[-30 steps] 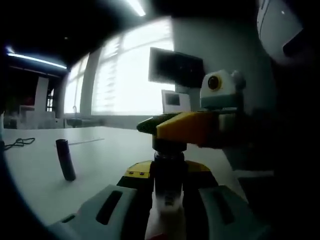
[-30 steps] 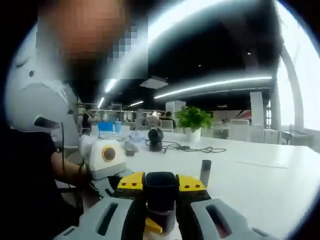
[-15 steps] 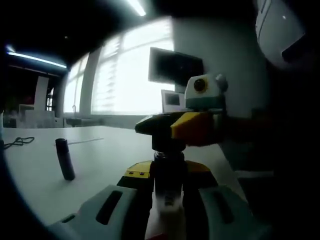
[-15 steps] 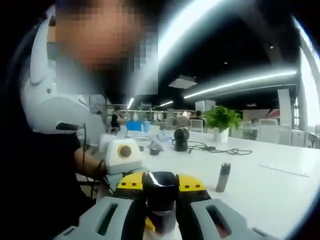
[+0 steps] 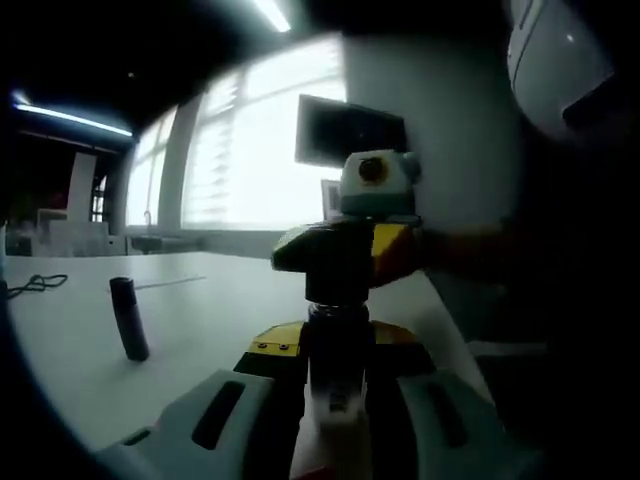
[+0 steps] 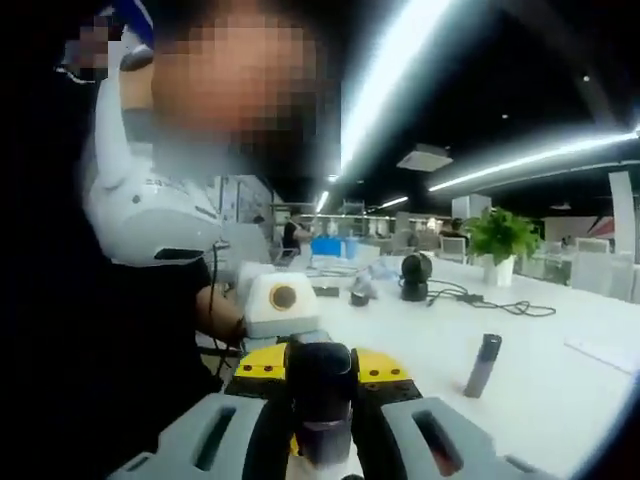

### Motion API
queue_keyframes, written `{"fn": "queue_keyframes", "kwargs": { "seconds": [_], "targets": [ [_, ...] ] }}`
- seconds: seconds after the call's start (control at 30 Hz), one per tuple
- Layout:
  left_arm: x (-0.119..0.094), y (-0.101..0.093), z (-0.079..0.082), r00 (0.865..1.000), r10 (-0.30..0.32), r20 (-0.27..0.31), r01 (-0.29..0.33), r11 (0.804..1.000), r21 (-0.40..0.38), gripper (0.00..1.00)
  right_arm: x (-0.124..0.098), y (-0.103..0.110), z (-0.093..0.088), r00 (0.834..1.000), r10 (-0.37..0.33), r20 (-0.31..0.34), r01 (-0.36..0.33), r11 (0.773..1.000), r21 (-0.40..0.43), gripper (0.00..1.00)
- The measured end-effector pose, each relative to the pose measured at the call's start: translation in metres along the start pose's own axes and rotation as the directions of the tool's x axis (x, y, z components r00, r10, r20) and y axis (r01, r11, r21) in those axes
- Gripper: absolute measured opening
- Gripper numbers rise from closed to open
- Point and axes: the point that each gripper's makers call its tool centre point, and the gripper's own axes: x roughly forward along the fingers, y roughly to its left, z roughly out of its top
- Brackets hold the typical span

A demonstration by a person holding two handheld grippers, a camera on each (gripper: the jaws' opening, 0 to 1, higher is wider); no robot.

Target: Pick up cosmetic bottle twist off cap place on table pick up cap screw tight cap place on table

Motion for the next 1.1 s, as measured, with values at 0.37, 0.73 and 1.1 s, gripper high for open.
{"fn": "queue_keyframes", "kwargs": {
  "seconds": [0.37,0.73,1.1],
  "targets": [
    [0.001,0.001,0.000,1.000,-0.006,0.001,0.006,1.000,-0.002,0.12,-0.007,0.000,0.001,0.980,0.195,0.029,-0.194,0.981,-0.029,0.16],
    [0.001,0.001,-0.001,1.000,-0.009,-0.001,0.009,1.000,-0.009,0.12,-0.015,-0.004,0.000,0.944,0.330,0.017,-0.330,0.944,-0.013,0.16],
    [0.002,0.002,0.000,1.000,-0.011,-0.001,0.011,1.000,-0.009,0.12,-0.016,-0.004,0.001,0.946,0.322,0.028,-0.322,0.947,-0.008,0.16]
  ]
}}
